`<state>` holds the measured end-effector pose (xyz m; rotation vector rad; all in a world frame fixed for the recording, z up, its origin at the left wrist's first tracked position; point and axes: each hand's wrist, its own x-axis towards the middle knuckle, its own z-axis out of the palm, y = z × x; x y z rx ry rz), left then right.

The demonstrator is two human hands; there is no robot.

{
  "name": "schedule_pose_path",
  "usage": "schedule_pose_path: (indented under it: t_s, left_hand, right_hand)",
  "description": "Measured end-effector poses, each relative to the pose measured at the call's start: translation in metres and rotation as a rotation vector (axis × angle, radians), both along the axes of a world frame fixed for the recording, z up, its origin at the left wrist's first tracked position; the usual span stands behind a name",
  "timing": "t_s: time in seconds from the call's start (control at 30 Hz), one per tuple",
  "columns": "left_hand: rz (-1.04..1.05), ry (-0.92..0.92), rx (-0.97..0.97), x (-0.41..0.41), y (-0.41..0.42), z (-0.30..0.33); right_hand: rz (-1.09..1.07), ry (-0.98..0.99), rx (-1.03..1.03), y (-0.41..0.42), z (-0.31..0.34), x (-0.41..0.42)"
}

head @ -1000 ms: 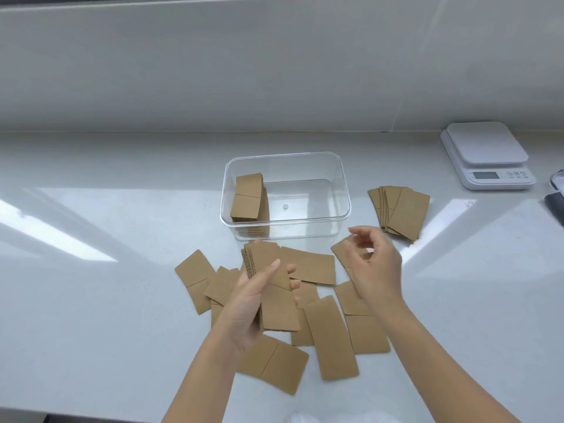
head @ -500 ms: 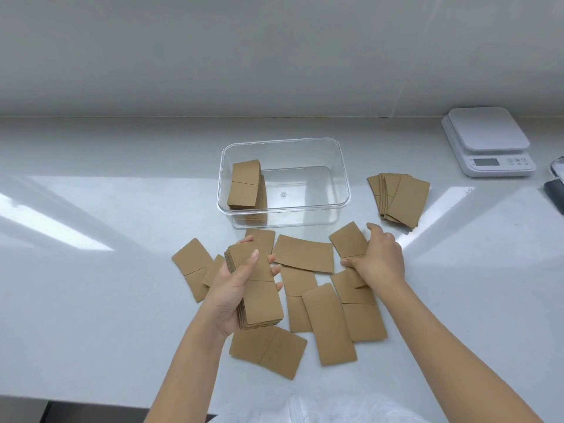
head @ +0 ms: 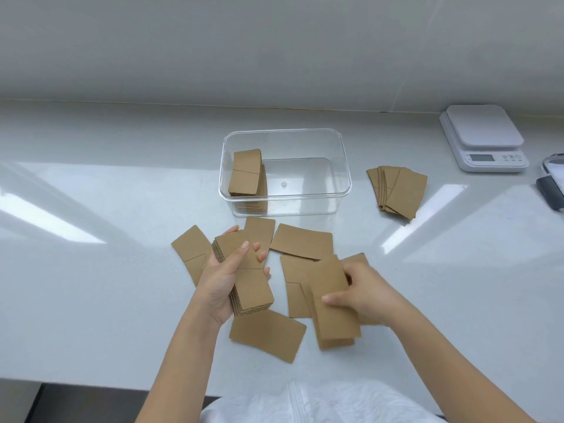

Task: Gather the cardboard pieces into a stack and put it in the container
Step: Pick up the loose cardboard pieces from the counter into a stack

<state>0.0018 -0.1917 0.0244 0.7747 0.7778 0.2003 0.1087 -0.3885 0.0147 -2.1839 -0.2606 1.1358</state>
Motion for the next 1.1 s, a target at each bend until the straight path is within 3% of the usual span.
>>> schedule_pose_path:
  t_s: [0.1,0.2,0.37,0.53,0.6,0.87,1.03,1.1]
  left_hand:
    - [-0.002,0.004,0.008,-0.004,0.0,0.001]
    - [0.004,0.009,0.025,-0.008,0.003,0.002]
    - [0.0,0.022,0.071,-0.009,0.007,0.004]
    - [0.002,-0.009,0.055,-0.008,0.011,0.007]
    - [0.009,-0.003,0.053,-0.009,0.014,0.007]
    - [0.034,0.023,0.061,-0.014,0.024,0.002]
    - [0.049,0.021,0.068,-0.016,0.027,0.003]
    - [0.062,0.015,0.068,-0.018,0.029,0.003]
  right_hand:
    - [0.121,-0.137,-0.258,0.01,-0.009,-0.014]
    - [0.144,-0.205,-0.342,0.02,-0.005,-0.021]
    - [0.138,-0.297,-0.326,0.026,-0.001,-0.027]
    - [0.001,-0.171,-0.111,0.012,0.01,-0.003]
    - [-0.033,-0.158,-0.116,-0.001,0.013,0.013]
    - [-0.064,-0.311,-0.521,-0.018,-0.009,0.025]
    - [-0.128,-0.286,-0.397,-0.016,-0.012,0.024]
    - [-0.137,-0.284,-0.255,-0.015,-0.004,0.024]
